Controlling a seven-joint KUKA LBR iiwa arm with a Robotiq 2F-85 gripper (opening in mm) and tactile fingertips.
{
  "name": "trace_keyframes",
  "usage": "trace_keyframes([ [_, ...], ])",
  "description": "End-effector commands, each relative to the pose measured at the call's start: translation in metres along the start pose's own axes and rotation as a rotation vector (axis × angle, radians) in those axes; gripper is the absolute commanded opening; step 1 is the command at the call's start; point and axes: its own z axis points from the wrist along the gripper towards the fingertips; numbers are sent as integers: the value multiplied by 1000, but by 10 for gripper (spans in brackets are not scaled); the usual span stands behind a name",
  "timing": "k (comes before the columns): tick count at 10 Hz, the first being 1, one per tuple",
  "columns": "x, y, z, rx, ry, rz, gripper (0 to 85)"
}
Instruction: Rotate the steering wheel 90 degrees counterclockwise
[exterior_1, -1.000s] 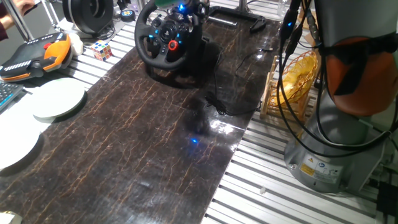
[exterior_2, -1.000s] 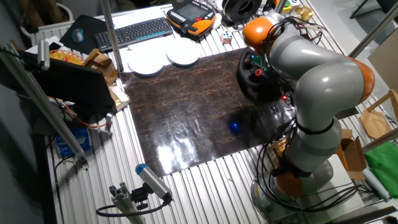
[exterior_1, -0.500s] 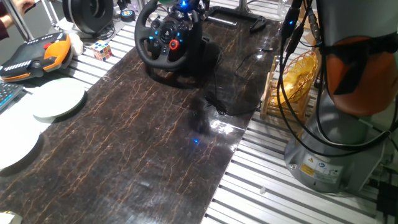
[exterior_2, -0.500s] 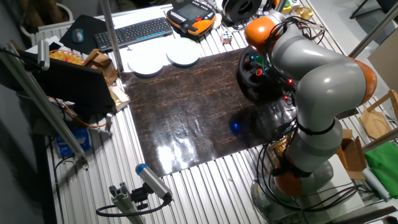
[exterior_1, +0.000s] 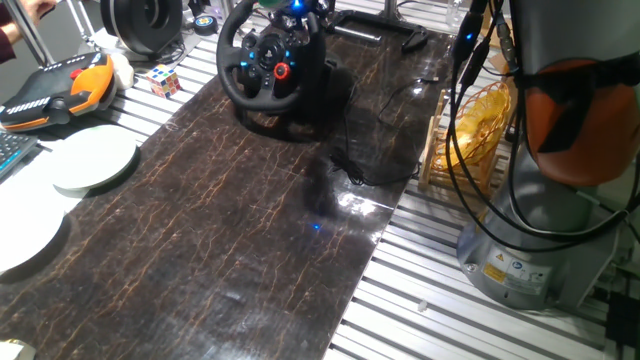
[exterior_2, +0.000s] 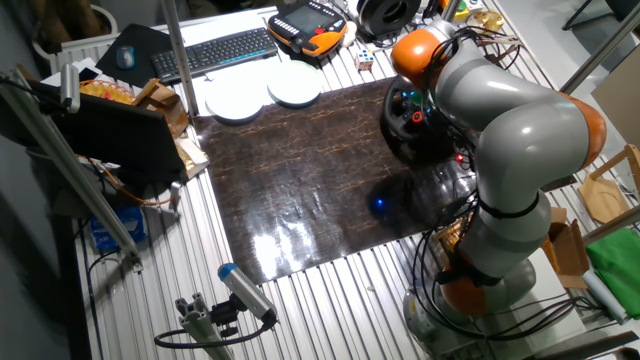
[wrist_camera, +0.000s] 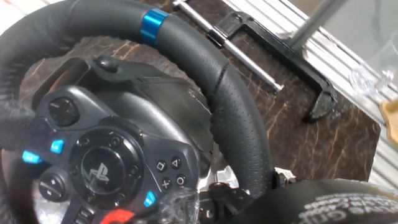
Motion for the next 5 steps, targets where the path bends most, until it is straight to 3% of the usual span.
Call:
trace_keyframes([
  [1, -1, 1, 0, -1, -4, -28, 7],
  [5, -5, 4, 1, -7, -13, -111, 7],
])
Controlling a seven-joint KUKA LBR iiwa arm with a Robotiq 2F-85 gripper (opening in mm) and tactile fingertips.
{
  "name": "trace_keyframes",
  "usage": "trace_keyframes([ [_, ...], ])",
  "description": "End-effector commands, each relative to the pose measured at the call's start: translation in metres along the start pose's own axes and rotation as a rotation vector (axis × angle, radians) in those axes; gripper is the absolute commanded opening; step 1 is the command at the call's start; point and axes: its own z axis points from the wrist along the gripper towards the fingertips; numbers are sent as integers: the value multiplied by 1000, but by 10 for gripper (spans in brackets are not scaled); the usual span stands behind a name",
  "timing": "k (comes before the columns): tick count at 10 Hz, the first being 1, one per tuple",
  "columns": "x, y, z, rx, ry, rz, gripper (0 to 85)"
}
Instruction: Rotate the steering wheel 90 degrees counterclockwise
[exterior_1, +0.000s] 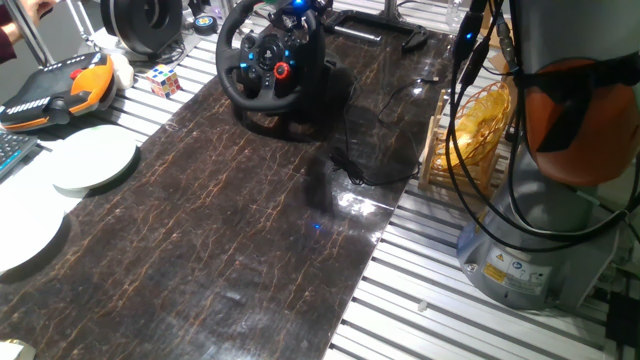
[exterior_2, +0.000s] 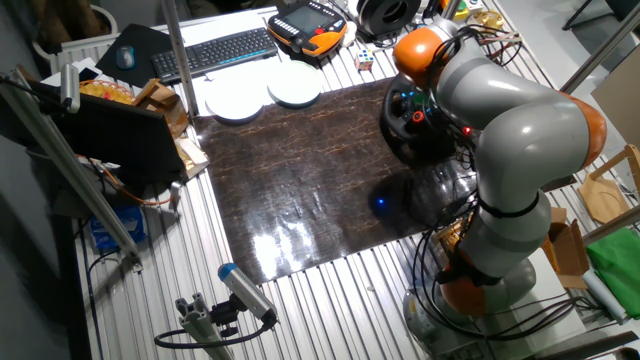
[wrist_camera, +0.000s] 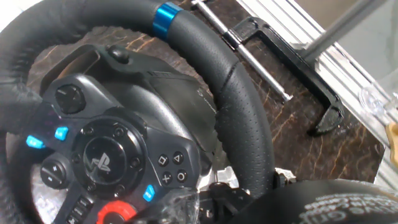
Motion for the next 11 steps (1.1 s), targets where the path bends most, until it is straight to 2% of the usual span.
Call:
trace_keyframes([
  [1, -1, 1, -1, 5, -4, -13, 7],
  [4, -6, 1, -2, 6, -7, -56, 7],
  [7, -16, 0, -7, 4, 1, -118, 7],
  [11, -22, 0, -8, 0, 0, -212, 7],
])
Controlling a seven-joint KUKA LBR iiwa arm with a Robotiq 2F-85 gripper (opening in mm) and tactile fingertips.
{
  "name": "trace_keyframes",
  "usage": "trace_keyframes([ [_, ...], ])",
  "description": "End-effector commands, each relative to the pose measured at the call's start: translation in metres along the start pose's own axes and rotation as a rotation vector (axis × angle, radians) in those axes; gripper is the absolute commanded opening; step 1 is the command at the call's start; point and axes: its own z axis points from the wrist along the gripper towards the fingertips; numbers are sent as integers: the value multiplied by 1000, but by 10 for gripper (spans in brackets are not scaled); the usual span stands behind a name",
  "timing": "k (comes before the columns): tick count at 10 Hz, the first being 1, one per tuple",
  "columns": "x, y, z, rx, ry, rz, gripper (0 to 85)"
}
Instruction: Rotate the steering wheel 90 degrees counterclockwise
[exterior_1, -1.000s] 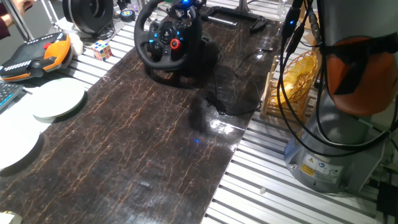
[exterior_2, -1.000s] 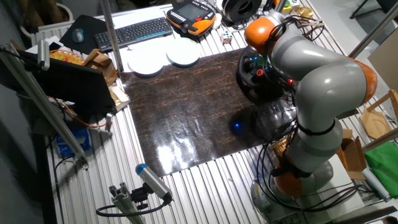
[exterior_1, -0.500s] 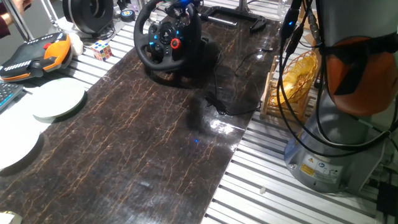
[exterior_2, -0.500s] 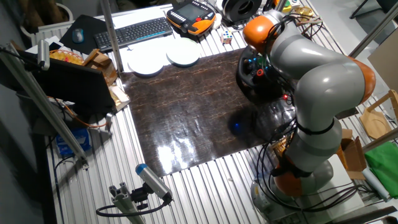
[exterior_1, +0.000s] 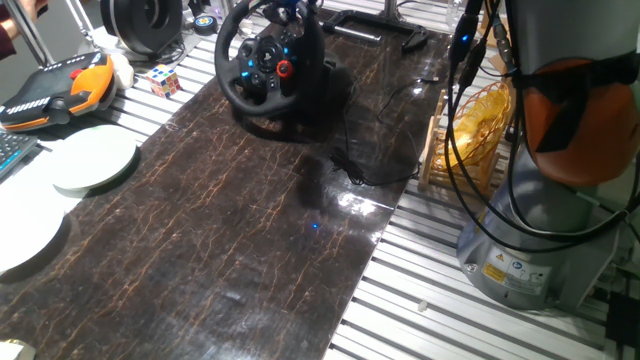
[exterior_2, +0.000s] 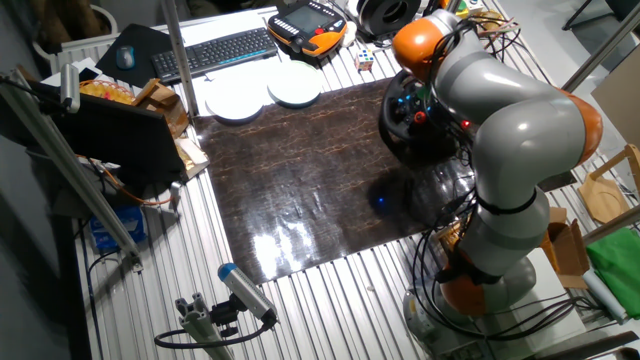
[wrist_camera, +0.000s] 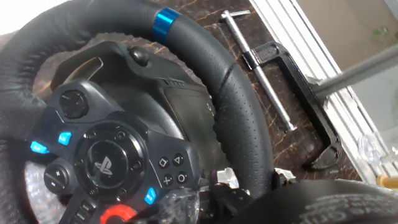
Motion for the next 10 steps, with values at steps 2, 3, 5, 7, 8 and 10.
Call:
trace_keyframes([
  [2, -5, -1, 1, -3, 7, -35, 7],
  [3, -7, -1, 1, 0, 9, -45, 7],
  [5, -11, -1, 0, 0, 13, -54, 7],
  [7, -13, 1, 0, 6, 5, -77, 7],
  [8, -15, 2, 0, 6, 5, -99, 7],
  [10, -18, 3, -1, 9, 5, -139, 7],
])
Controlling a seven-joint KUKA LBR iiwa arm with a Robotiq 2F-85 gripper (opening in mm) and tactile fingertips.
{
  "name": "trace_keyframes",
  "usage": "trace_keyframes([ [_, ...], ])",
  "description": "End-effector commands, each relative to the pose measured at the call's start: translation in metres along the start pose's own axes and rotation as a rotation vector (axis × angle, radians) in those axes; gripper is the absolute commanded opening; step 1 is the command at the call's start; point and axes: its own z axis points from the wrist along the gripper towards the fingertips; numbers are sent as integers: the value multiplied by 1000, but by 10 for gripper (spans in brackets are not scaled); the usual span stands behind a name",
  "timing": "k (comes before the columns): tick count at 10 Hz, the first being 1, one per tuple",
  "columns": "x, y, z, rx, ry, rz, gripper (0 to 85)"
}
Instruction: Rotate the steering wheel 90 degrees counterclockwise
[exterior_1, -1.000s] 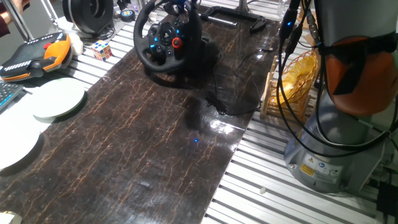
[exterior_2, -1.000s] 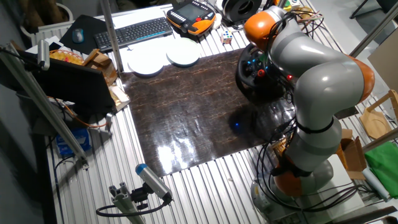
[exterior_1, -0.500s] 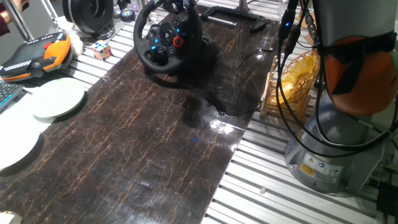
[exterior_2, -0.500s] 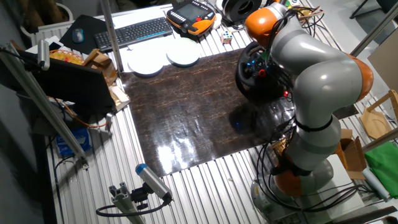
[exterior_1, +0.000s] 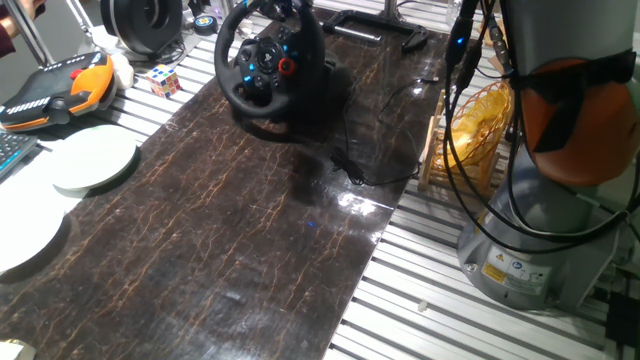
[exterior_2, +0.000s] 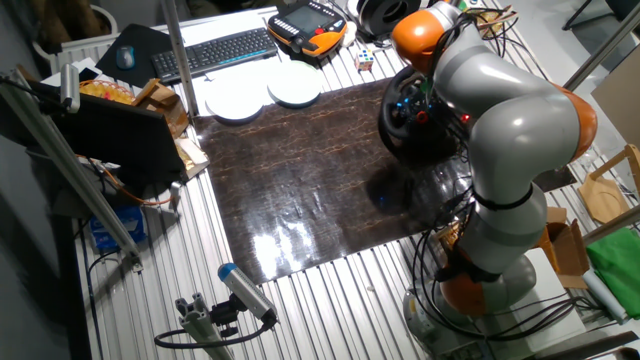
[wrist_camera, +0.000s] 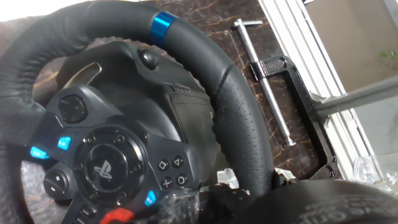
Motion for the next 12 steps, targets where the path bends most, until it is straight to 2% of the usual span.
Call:
trace_keyframes([
  [1, -1, 0, 0, -3, 4, -15, 7],
  [7, -10, 4, 4, -24, 22, -82, 7],
  [12, -16, 8, 6, -14, 30, -121, 7],
])
